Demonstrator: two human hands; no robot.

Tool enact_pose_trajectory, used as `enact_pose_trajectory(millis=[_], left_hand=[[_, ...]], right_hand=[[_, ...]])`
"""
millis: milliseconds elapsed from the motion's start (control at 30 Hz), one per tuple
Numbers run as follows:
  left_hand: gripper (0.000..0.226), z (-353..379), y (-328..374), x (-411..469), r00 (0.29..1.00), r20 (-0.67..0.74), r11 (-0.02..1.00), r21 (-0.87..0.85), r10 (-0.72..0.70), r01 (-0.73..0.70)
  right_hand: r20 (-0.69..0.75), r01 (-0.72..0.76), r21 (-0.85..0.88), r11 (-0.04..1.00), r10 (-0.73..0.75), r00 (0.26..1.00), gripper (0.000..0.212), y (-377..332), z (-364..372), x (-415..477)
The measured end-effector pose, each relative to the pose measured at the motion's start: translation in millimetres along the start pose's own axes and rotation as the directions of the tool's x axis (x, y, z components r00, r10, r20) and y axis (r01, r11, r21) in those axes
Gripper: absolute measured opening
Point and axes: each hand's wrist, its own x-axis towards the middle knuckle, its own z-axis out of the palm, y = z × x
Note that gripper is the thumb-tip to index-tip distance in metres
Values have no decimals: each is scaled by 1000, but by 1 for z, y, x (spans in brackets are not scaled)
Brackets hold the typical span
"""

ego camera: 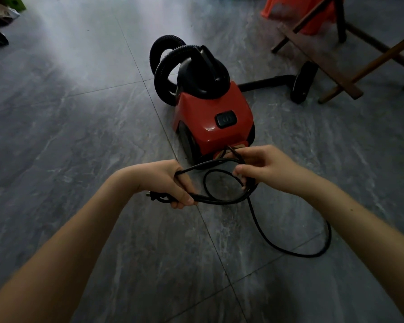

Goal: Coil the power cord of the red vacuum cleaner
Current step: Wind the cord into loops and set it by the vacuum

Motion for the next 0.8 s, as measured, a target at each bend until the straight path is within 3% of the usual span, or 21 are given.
enact_pose_trajectory(millis=[133, 300, 367, 433, 500, 667, 800], left_hand=[[8, 4, -1, 0, 999, -28, 999, -34, 26, -26], [7, 9, 2, 4, 990, -119, 995, -57, 72, -79], [8, 11, 2, 4, 984, -153, 991, -77, 94, -107], [8, 11, 3, 3, 975, -188, 985, -96, 122, -142], [8, 9, 2, 2, 965, -223, 981, -104, 139, -166], [8, 7, 0, 1, 941, -310, 972, -142, 134, -186], [7, 8, -5, 4, 950, -296, 975, -159, 103, -155]], right_hand=[[74, 56, -172, 983, -44, 996, 45, -7, -8, -2], [68, 143, -318, 937, -128, 989, 44, -12, -19, 0], [44, 149, -206, 967, -143, 989, 41, -10, -21, -2], [45, 87, 48, 995, -89, 995, 39, -9, -20, -5], [89, 10, 195, 981, -27, 996, 40, -8, -19, -7], [258, -147, 337, 930, 59, 964, 45, -9, -22, -7], [234, -139, 330, 934, 62, 970, 45, -6, -17, -4]])
